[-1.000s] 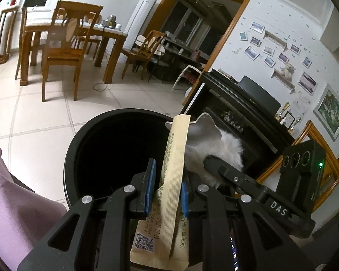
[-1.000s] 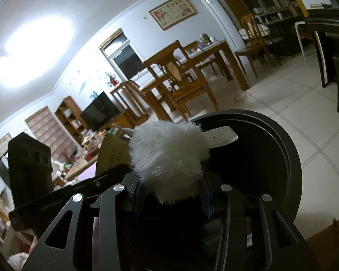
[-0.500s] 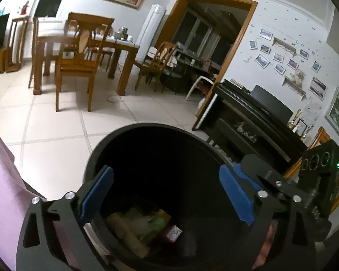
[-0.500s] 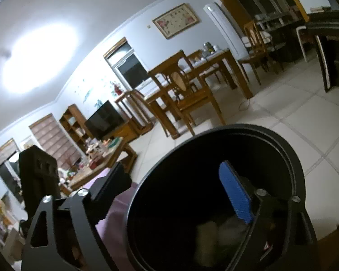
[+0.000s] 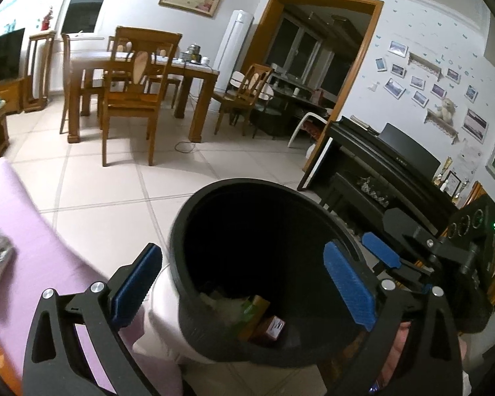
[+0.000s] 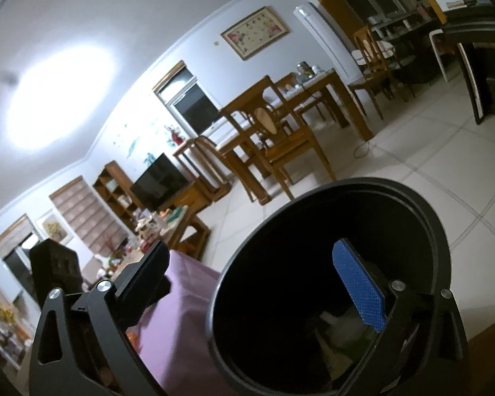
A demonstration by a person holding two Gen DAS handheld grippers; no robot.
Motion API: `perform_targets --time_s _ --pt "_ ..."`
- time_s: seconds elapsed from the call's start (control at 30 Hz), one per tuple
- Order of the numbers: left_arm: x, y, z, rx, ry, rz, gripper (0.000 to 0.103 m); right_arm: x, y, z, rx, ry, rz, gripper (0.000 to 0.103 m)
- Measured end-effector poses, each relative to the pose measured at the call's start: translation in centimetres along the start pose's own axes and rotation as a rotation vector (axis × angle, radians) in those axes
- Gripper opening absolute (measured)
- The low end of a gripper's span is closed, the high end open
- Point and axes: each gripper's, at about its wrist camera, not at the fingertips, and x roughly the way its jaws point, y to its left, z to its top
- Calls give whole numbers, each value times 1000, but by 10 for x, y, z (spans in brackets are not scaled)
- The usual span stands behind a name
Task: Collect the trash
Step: 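Move both open grippers back over the table, then grasp the white paper cup with the left gripper while the right grasps the green milk carton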
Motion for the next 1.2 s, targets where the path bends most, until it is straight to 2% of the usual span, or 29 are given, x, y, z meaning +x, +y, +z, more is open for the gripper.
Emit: perform_targets --time_s 0.27,0.5,0.63,0.87,1.07,1.13,1.2 --pt "-77 38 -15 -51 -43 70 98 9 39 -16 -36 68 30 98" --pt "-158 72 -41 -24 -79 184 98 42 121 -44 -173 182 121 98" --pt "-201 97 -64 33 -44 279 98 62 173 -73 -267 265 190 98" --pt "-245 132 -109 111 55 367 97 108 257 -122 -420 443 278 98" --pt "-252 156 -131 122 131 364 97 135 319 -164 -651 514 290 98" --pt "-253 162 -138 141 152 347 92 141 340 -177 -803 507 293 98" --pt "-250 166 -141 143 173 337 79 150 357 -192 -982 515 288 98"
